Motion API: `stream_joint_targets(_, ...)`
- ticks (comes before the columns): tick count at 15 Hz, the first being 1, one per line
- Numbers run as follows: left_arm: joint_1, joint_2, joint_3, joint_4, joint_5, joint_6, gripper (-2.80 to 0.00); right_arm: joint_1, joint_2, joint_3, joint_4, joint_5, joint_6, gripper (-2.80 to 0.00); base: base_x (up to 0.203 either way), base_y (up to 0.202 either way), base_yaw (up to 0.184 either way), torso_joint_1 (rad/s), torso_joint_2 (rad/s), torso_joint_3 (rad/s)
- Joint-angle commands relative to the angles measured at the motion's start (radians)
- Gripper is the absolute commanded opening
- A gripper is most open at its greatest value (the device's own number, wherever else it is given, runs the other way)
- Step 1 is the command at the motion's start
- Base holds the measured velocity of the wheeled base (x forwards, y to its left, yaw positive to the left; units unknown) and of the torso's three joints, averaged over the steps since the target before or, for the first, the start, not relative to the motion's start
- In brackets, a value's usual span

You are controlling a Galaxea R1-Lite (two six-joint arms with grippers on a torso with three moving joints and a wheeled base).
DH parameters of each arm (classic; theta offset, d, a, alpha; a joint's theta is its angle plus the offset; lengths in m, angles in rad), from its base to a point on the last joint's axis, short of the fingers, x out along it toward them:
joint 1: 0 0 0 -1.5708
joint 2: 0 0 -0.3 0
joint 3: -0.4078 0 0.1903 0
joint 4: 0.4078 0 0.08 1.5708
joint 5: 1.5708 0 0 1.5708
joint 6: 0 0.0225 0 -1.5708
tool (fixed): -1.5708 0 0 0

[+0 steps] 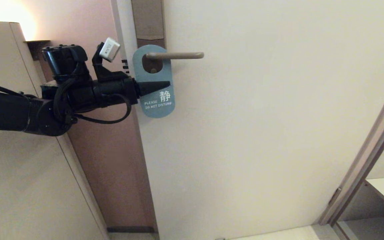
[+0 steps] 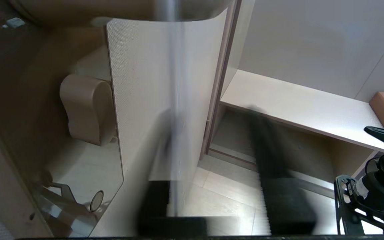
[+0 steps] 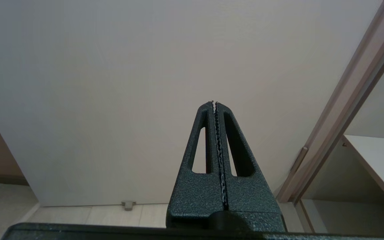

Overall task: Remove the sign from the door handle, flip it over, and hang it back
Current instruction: Take down the sign

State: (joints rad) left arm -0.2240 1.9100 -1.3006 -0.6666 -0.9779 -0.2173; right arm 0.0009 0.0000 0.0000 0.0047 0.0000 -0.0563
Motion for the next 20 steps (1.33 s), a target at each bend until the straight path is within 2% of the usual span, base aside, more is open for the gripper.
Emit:
stream_joint_targets(1,0.0,-0.017,0.001,-0.002,-0.005,-0.002,-2.8,0.001,0.0,0.0,0.0,0.0,0.0,-2.8,0.0,0.0,0.0,0.0,0.0,0.0)
stream_joint_targets(7,0.0,-0.057,0.009,0.001,-0.001,-0.002,-2.8,0.001,0.0,0.0,0.0,0.0,0.0,-2.8,0.0,0.0,0.0,0.0,0.0,0.0)
stream_joint_targets(12,-0.003,-0.086,0.041,-0.001,0.054,0.004,-2.8,0.001,0.0,0.0,0.0,0.0,-0.001,-2.8,0.0,0.0,0.0,0.0,0.0,0.0)
stream_joint_targets(20,-0.043,-0.114,0.112,-0.004,0.1,0.016,-2.8,0.001,0.0,0.0,0.0,0.0,-0.002,-2.8,0.0,0.0,0.0,0.0,0.0,0.0)
